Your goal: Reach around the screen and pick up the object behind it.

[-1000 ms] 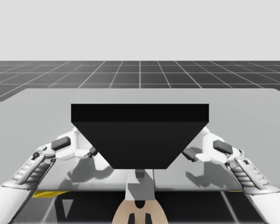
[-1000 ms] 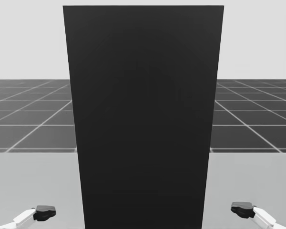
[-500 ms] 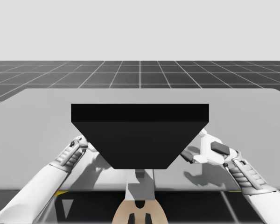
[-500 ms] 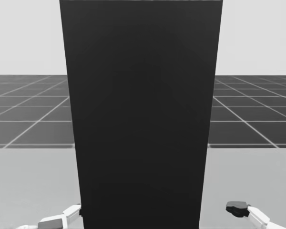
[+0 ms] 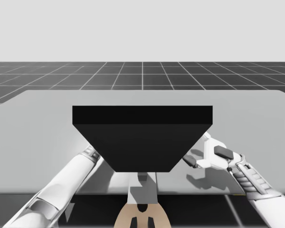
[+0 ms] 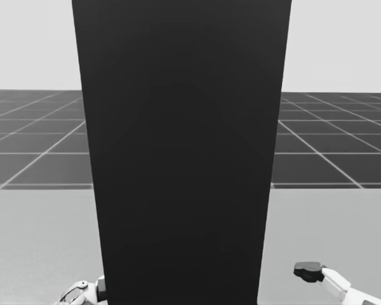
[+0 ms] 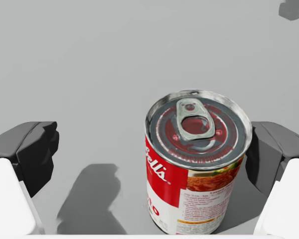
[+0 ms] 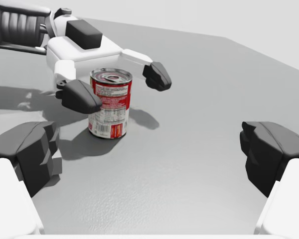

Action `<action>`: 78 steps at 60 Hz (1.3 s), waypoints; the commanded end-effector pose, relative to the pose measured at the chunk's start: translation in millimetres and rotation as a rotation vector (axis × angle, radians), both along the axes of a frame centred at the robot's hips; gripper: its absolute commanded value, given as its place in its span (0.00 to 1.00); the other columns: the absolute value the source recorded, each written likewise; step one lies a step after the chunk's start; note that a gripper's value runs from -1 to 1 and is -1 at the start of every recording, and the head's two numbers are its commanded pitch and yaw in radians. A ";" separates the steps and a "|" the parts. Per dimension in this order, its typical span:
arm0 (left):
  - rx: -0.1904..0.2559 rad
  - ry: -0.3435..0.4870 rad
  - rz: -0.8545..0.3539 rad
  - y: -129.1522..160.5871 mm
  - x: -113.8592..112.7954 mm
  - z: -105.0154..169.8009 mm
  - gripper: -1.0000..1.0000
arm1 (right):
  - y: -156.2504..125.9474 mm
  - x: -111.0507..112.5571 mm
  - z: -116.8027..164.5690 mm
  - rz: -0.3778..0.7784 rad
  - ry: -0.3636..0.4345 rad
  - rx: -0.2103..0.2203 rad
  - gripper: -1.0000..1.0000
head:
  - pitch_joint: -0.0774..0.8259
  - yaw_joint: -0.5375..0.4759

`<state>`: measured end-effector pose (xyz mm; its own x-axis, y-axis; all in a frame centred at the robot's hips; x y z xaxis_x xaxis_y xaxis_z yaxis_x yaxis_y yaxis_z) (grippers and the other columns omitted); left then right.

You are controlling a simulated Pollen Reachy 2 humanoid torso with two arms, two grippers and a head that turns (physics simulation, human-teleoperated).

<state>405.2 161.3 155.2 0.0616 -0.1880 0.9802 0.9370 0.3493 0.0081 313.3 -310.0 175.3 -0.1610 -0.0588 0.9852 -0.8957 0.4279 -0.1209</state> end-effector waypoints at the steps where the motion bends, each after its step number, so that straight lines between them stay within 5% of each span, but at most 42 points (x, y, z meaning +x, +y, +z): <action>1: 0.005 0.056 -0.045 -21.0 8.0 -12.2 0.00 | -1.0 -1.4 -1.3 0.026 -0.012 0.022 0.00 | 0.29 0.50; 6: 0.013 0.064 -0.049 -24.7 8.5 -18.4 0.00 | -1.4 -1.6 -1.6 0.027 -0.013 0.021 0.00 | 0.29 0.50; 7: 0.014 0.064 -0.042 -25.0 8.8 -19.7 0.16 | -1.4 -1.7 -1.6 0.027 -0.014 0.021 0.00 | 0.29 0.50; 8: 0.012 0.065 -0.035 -25.1 8.8 -21.1 0.50 | -1.4 -1.8 -1.7 0.027 -0.015 0.021 0.00 | 0.29 0.50; 10: 0.010 0.079 -0.041 -25.0 8.7 -22.1 0.90 | -1.4 -1.8 -1.7 0.027 -0.015 0.020 0.00 | 0.30 0.50; 11: 0.013 0.076 -0.041 -24.4 8.9 -22.5 1.00 | -1.4 -1.8 -1.7 0.027 -0.016 0.020 0.00 | 0.30 0.50; 27: 0.007 0.059 0.005 -0.8 12.8 -14.1 1.00 | -1.0 -2.2 -1.8 0.023 -0.020 0.020 0.00 | 0.30 0.51; 63: 0.017 -0.047 0.283 151.7 -1.0 27.1 1.00 | 0.7 0.2 -2.7 0.015 -0.029 0.018 0.00 | 0.28 0.52; 78: 0.002 -0.137 0.384 195.4 -5.7 72.3 1.00 | 0.6 1.3 -2.2 -0.002 -0.030 0.018 0.00 | 0.27 0.52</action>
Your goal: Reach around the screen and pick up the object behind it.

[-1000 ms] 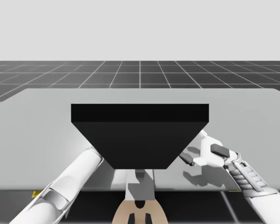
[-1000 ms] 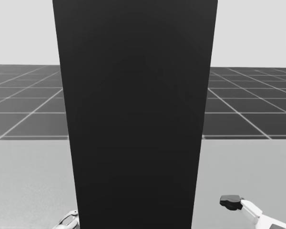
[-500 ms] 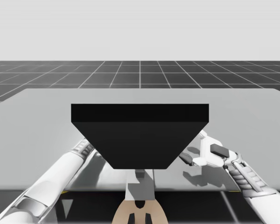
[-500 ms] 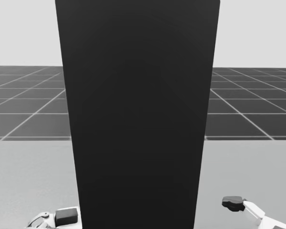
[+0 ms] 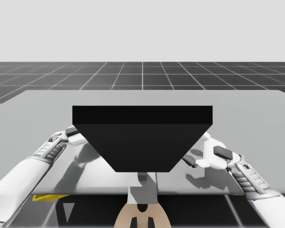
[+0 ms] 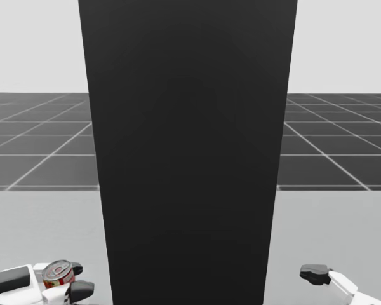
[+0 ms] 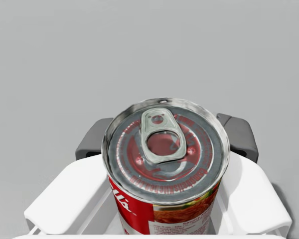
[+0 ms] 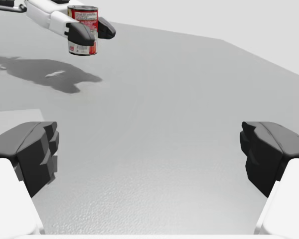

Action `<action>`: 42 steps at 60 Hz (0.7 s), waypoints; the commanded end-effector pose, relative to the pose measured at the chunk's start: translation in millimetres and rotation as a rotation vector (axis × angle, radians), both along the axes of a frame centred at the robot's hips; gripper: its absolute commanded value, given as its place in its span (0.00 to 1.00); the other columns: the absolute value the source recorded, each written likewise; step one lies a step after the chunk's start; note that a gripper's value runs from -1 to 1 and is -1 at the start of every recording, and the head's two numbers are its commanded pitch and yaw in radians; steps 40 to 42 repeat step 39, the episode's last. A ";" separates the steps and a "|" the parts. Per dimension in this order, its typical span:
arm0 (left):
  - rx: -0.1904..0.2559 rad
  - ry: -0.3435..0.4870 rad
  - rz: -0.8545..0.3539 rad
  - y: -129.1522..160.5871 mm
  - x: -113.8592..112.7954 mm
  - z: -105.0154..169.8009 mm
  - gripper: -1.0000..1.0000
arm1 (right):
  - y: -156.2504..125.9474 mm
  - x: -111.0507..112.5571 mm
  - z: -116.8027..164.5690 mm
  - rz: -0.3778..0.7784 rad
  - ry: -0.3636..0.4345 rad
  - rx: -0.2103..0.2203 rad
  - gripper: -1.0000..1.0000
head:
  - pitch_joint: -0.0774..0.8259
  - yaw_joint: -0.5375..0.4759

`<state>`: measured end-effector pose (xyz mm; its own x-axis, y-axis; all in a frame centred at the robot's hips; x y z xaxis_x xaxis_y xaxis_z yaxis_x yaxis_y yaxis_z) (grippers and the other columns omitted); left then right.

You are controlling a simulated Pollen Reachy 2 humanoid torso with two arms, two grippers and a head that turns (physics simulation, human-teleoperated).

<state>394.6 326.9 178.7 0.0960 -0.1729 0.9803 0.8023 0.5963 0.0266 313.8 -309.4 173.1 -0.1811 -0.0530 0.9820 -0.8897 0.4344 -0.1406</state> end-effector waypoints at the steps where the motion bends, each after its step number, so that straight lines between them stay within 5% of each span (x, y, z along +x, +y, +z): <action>1: 0.012 -0.125 0.105 31.0 4.5 51.2 1.00 | 0.0 0.7 0.0 0.006 -0.009 0.023 0.00 | 0.27 0.52; 19: -0.034 -0.299 0.163 35.9 -5.8 128.2 1.00 | 0.4 0.6 0.0 0.003 -0.010 0.022 0.00 | 0.27 0.53; 42: -0.022 -0.464 0.151 18.9 -23.5 207.0 1.00 | 0.0 1.6 -0.7 -0.011 -0.003 0.024 0.00 | 0.27 0.53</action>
